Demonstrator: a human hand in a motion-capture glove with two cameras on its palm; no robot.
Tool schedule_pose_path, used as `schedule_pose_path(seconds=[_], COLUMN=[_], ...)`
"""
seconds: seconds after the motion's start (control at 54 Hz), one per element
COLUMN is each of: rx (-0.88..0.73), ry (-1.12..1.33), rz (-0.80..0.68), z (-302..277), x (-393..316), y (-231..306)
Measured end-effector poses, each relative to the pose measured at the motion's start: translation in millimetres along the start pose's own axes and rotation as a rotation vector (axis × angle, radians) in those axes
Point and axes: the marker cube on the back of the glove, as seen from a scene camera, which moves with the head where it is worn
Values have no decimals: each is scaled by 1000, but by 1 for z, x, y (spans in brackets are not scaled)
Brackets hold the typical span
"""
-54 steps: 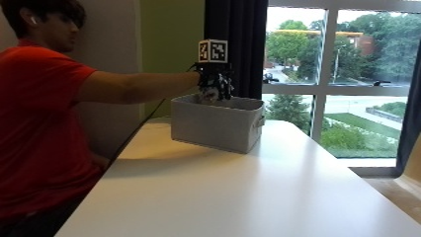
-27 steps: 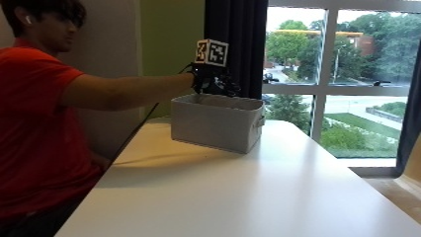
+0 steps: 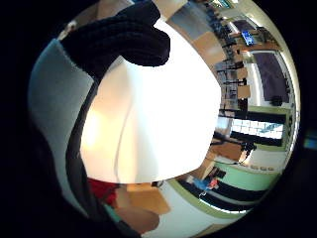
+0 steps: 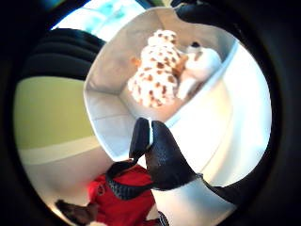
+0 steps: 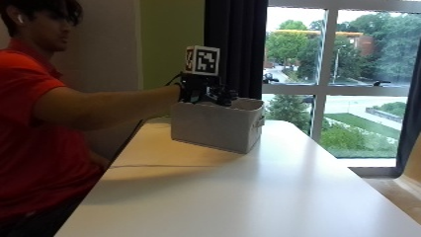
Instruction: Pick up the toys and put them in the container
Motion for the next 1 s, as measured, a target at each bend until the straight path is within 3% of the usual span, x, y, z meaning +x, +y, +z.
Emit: schedule_pose_path(seconds=[0.519, 1.0], rx=[-78, -99], ry=[-113, -97], rz=[158, 251], z=[57, 79], x=[99, 130], y=[85, 134])
